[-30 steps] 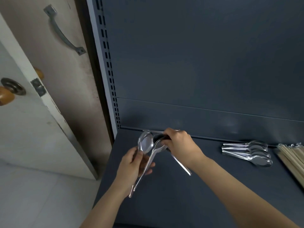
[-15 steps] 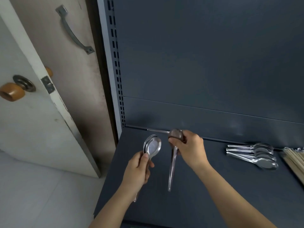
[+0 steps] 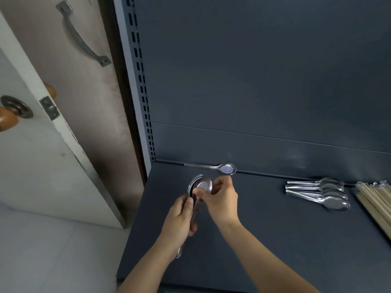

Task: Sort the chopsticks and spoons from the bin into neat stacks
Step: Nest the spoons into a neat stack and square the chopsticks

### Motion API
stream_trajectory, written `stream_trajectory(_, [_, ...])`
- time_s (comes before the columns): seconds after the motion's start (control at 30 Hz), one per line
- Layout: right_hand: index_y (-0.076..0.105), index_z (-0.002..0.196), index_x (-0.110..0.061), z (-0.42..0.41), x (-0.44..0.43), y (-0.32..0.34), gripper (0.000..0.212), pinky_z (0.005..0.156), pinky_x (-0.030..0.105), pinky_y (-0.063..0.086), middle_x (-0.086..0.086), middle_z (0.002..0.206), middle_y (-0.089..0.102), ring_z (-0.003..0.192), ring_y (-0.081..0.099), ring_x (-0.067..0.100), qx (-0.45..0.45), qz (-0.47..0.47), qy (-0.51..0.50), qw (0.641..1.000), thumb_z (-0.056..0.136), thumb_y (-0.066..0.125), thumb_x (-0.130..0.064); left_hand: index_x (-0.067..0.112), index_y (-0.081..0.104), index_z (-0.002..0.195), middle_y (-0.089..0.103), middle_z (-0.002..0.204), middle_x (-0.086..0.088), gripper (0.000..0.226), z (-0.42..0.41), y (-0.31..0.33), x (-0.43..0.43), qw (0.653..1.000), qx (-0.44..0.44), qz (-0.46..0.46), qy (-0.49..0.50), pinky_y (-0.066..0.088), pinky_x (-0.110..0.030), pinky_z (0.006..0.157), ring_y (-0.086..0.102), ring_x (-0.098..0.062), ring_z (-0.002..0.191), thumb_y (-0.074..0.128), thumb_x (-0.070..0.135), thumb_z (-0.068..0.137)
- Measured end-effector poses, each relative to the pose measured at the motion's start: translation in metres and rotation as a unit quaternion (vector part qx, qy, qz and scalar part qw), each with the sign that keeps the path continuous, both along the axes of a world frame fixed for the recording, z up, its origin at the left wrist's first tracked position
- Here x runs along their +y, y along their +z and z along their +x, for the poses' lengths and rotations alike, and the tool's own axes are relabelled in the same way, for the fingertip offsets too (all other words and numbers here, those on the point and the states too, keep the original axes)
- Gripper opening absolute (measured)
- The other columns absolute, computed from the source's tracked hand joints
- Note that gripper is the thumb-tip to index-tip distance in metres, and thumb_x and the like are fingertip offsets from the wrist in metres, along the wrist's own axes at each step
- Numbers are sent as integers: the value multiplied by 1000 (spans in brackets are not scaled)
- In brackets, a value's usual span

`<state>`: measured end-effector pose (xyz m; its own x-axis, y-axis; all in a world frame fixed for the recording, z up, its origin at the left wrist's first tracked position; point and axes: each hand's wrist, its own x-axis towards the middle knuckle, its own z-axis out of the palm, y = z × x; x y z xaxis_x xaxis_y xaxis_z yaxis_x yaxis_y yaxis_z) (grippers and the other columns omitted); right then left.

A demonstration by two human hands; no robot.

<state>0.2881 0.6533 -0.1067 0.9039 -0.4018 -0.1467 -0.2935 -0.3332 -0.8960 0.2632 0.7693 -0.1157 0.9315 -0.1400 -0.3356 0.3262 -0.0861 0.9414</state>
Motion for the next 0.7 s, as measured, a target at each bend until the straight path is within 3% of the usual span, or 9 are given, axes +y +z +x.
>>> stream_trajectory(0.1, [47, 97, -16, 7, -6, -2, 44, 61, 13, 38, -4, 84, 56, 75, 54, 6, 3, -7, 5, 1000, 73, 78, -36, 18, 59, 107, 62, 77, 1, 20, -1, 0, 3, 999, -6, -33, 2, 30, -20, 42, 41, -7, 44, 43, 27, 99])
stream_trajectory(0.17, [50, 96, -15, 22, -20, -8, 36, 69, 20, 39, -1, 88, 58, 80, 55, 14, -12, -12, -19, 1000, 80, 70, -41, 18, 58, 108, 63, 82, 1, 16, 0, -2, 9, 999, -9, -40, 2, 29, -20, 42, 39, -8, 44, 46, 23, 98])
stream_trajectory(0.23, [55, 94, -9, 43, -40, -18, 43, 72, 25, 37, 3, 90, 57, 84, 51, 21, -13, -34, -61, 997, 76, 68, -46, 18, 57, 108, 62, 81, 2, 15, 2, -5, 15, 999, -5, -35, 4, 29, -19, 42, 39, -6, 44, 46, 21, 98])
stream_trajectory(0.3, [55, 106, -1, 63, -59, -26, 56, 74, 30, 40, 10, 105, 56, 95, 50, 29, 33, -58, -101, 993, 73, 69, -45, 19, 56, 108, 61, 81, 2, 15, 3, -7, 21, 999, -1, -30, 11, 30, -18, 42, 39, -5, 44, 45, 21, 99])
stream_trajectory(0.4, [53, 119, -1, 81, -78, -34, 56, 78, 34, 45, 14, 121, 54, 108, 51, 32, 131, -72, -104, 983, 81, 69, -38, 16, 56, 109, 61, 81, 1, 16, 5, -8, 28, 1000, -1, -19, 23, 29, -18, 41, 39, -6, 43, 44, 20, 99])
stream_trajectory(0.5, [61, 104, -1, 89, -83, -36, 42, 69, 30, 39, 13, 99, 61, 92, 54, 29, 182, -85, -44, 979, 85, 63, -38, 15, 56, 108, 60, 79, 1, 16, 5, -7, 35, 1000, -4, -9, 29, 29, -18, 41, 38, -6, 42, 43, 19, 99])
stream_trajectory(0.6, [58, 76, -8, 90, -84, -36, 25, 67, 29, 36, 9, 79, 53, 78, 47, 26, 192, -73, -36, 978, 89, 60, -29, 18, 56, 108, 58, 78, 1, 16, 4, -7, 40, 999, -9, 0, 31, 30, -18, 41, 38, -6, 42, 42, 18, 100])
stream_trajectory(0.7, [62, 83, -8, 81, -82, -36, 18, 66, 31, 40, 10, 78, 57, 77, 51, 28, 168, -73, -54, 982, 90, 49, -17, 18, 56, 107, 58, 78, 1, 16, 4, -6, 42, 999, -12, 2, 35, 32, -19, 42, 41, -6, 43, 42, 18, 100])
